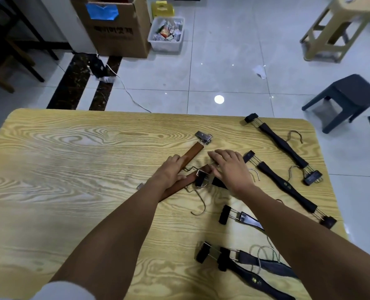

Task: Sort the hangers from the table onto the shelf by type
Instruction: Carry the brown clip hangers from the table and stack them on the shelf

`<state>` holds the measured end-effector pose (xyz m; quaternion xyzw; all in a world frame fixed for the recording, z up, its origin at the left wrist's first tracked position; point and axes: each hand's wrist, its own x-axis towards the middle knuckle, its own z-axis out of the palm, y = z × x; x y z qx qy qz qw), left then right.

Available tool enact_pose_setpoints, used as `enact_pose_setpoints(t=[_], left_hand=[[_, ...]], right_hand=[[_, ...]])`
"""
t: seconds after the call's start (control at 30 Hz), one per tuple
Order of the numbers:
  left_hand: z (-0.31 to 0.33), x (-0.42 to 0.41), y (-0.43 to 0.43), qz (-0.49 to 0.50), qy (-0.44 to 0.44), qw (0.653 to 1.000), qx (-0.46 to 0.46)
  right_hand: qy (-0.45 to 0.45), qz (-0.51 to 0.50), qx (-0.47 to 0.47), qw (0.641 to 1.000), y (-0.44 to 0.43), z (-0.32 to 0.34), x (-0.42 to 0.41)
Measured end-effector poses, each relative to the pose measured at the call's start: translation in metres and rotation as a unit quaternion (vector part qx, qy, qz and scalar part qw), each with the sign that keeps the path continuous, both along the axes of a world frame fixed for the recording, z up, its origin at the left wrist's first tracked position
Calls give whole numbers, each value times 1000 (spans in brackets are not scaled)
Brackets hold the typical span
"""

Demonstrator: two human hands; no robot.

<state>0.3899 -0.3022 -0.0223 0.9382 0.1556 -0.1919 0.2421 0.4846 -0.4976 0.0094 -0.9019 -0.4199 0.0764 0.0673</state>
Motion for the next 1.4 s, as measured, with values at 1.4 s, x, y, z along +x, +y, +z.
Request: enact_pose_setpoints(t=[1.4], left_hand=[[4,15,-6,23,-1,998,61]], right_hand=[[62,-16,-53,997,-33,19,-5]])
